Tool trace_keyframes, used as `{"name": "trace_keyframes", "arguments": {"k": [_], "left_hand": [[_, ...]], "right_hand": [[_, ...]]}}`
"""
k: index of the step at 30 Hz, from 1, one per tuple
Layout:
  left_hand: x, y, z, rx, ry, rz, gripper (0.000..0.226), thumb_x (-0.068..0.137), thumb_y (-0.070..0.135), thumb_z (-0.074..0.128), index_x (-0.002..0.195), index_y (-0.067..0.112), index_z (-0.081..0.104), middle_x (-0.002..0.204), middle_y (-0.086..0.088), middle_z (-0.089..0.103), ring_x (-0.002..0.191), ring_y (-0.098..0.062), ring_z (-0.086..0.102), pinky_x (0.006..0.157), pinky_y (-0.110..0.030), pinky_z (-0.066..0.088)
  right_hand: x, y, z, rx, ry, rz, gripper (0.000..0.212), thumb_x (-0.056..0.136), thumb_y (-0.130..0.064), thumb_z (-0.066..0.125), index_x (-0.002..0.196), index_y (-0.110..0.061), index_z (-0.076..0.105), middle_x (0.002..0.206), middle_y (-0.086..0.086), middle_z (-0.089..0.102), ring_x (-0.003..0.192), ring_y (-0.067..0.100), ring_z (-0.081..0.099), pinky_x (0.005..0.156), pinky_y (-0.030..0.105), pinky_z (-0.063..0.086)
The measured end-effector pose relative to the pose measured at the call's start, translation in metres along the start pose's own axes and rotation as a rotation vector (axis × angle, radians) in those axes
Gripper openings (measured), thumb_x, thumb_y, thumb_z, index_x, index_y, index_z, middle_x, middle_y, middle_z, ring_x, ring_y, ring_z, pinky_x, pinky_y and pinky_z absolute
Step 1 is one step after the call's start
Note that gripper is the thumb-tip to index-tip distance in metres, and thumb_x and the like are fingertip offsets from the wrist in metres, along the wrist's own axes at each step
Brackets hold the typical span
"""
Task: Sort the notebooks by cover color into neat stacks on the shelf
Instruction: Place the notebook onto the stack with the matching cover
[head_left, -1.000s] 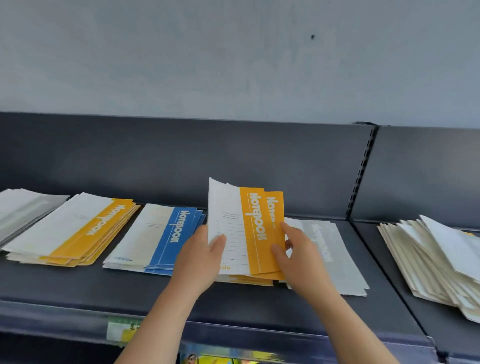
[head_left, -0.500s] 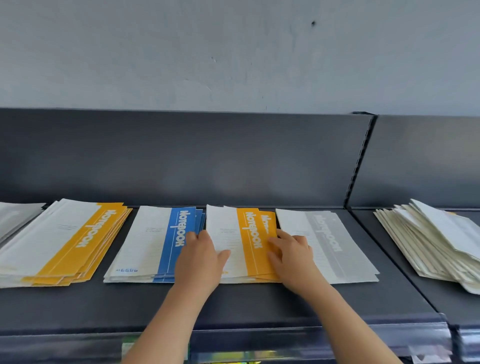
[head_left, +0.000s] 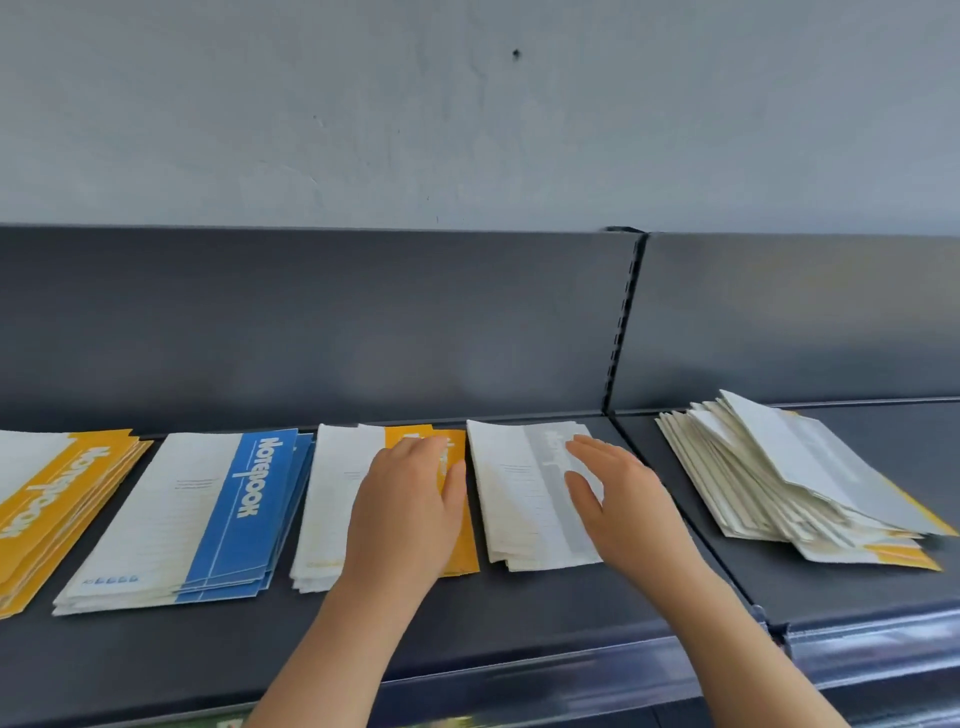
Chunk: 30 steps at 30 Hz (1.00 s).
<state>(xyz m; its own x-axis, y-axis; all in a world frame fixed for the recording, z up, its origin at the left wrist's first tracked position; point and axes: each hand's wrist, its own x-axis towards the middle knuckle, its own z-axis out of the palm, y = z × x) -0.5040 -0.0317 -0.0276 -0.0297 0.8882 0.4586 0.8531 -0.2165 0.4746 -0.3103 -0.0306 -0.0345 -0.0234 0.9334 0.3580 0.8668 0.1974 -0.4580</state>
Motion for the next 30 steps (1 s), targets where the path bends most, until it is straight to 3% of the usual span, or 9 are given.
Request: {"name": "trace_keyframes", "arguments": {"k": [6,10,13,15,18,22,26,28,30], "left_hand": [[0.003,0.089,0.063,-0.17,-0.061,0.053,0.036,0.098,0.033,0.044,0.13,0.021,0.055,0.128,0.007,0.057,0.117,-0.01,0.051,0.096,-0.023,0.043],[0.006,0.155,0.106,-0.276,-0.155,0.062,0.029,0.097,0.031,0.046,0.121,0.019,0.059,0.108,0.007,0.063,0.1,-0.01,0.055,0.086,-0.023,0.046],[0.007,0.197,0.135,-0.324,-0.239,0.053,0.011,0.096,0.027,0.046,0.102,0.027,0.055,0.099,-0.002,0.067,0.089,-0.016,0.061,0.084,-0.035,0.052],[0.009,0.221,0.151,-0.351,-0.29,0.029,0.009,0.096,0.028,0.046,0.099,0.024,0.054,0.096,0.0,0.066,0.088,-0.015,0.061,0.084,-0.036,0.052],[0.016,0.244,0.174,-0.407,-0.343,-0.072,0.025,0.093,0.031,0.051,0.092,0.009,0.061,0.091,-0.001,0.068,0.087,-0.017,0.063,0.076,-0.032,0.05],[0.023,0.254,0.186,-0.503,-0.369,-0.249,0.016,0.087,0.024,0.059,0.085,0.008,0.062,0.083,-0.002,0.068,0.071,-0.016,0.061,0.053,-0.026,0.041],[0.017,0.254,0.187,-0.565,-0.298,-0.363,0.011,0.091,0.016,0.049,0.101,0.013,0.053,0.094,0.005,0.062,0.08,-0.01,0.058,0.055,-0.025,0.043],[0.013,0.256,0.188,-0.608,-0.253,-0.391,0.016,0.092,0.014,0.046,0.108,0.012,0.049,0.096,0.007,0.06,0.082,-0.006,0.057,0.056,-0.025,0.047],[0.01,0.258,0.19,-0.619,-0.252,-0.398,0.019,0.091,0.016,0.051,0.109,0.012,0.048,0.1,0.005,0.061,0.084,-0.007,0.059,0.057,-0.027,0.053]], "right_hand": [[-0.009,0.094,-0.065,-0.064,0.087,0.113,0.028,0.094,-0.013,0.05,0.116,-0.002,0.062,0.121,0.011,0.062,0.114,0.032,0.054,0.102,0.022,0.028],[-0.014,0.172,-0.106,-0.136,0.09,0.246,0.025,0.095,-0.012,0.046,0.106,0.004,0.062,0.114,0.015,0.062,0.106,0.036,0.053,0.096,0.027,0.03],[-0.018,0.228,-0.12,-0.184,0.051,0.36,0.026,0.093,-0.021,0.04,0.087,-0.005,0.06,0.09,0.006,0.06,0.09,0.038,0.052,0.074,0.036,0.036],[-0.021,0.254,-0.121,-0.183,0.018,0.365,0.025,0.089,-0.023,0.038,0.069,-0.01,0.046,0.071,0.0,0.05,0.075,0.033,0.047,0.061,0.035,0.031],[-0.025,0.262,-0.123,-0.146,-0.027,0.229,0.021,0.091,-0.021,0.044,0.071,-0.015,0.046,0.074,-0.003,0.052,0.076,0.025,0.046,0.066,0.032,0.036],[-0.03,0.262,-0.136,0.001,-0.075,0.079,0.02,0.095,-0.019,0.049,0.104,-0.01,0.065,0.109,-0.004,0.065,0.101,0.015,0.054,0.088,0.017,0.031],[-0.027,0.284,-0.146,0.034,-0.034,0.214,0.019,0.095,-0.018,0.043,0.088,-0.009,0.059,0.085,0.004,0.062,0.085,0.025,0.054,0.074,0.024,0.037],[-0.027,0.29,-0.143,-0.007,-0.042,0.212,0.024,0.094,-0.018,0.04,0.072,-0.013,0.048,0.069,0.0,0.051,0.073,0.024,0.048,0.062,0.021,0.032],[-0.027,0.289,-0.138,-0.024,-0.054,0.165,0.023,0.093,-0.018,0.042,0.071,-0.016,0.047,0.07,-0.006,0.05,0.076,0.021,0.048,0.059,0.025,0.036]]}}
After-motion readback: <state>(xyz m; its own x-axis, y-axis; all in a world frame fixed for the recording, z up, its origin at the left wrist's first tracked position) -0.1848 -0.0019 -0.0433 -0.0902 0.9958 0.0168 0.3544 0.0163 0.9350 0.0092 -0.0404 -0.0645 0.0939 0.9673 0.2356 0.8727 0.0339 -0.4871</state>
